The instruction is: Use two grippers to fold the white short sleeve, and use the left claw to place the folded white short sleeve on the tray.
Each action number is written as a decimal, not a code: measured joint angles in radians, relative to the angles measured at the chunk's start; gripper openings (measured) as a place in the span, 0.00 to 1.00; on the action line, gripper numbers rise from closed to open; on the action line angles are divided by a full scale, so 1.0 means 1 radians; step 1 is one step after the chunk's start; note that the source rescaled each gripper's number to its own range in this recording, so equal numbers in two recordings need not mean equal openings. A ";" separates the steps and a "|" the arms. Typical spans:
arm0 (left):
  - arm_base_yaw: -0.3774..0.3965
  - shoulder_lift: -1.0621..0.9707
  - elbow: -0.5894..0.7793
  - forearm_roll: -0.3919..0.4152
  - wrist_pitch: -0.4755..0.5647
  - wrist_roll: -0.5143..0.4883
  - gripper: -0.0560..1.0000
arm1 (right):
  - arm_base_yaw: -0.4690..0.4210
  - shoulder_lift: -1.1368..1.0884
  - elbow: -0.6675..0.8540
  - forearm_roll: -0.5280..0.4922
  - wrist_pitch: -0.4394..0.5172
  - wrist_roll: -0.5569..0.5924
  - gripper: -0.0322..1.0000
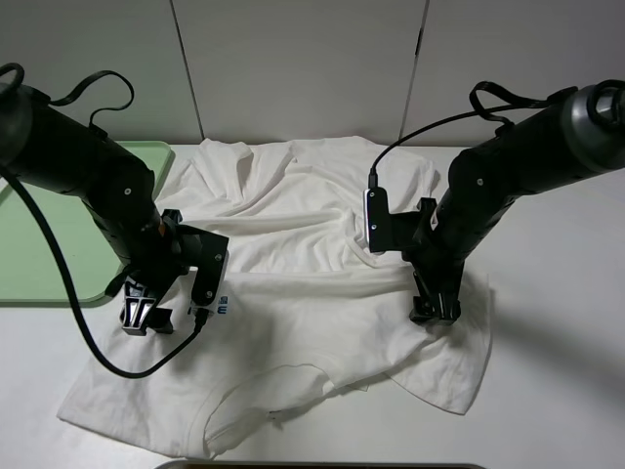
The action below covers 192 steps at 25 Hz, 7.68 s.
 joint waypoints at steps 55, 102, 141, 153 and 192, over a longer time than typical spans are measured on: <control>0.002 -0.309 0.001 -0.025 0.038 -0.001 0.06 | 0.000 -0.341 -0.006 0.063 0.173 0.053 0.10; 0.002 -0.821 -0.466 -0.070 0.156 -0.002 0.06 | 0.003 -1.009 -0.271 -0.025 0.193 0.112 0.10; -0.009 -1.130 -0.560 -0.229 0.778 -0.042 0.06 | 0.014 -1.178 -0.413 0.236 0.800 0.142 0.10; -0.010 -0.824 -0.361 0.070 0.461 -0.048 0.06 | 0.014 -0.816 -0.291 -0.094 0.525 0.153 0.10; 0.000 -0.088 -0.344 0.208 0.064 -0.335 0.06 | -0.226 -0.258 -0.276 -0.001 0.240 0.203 0.10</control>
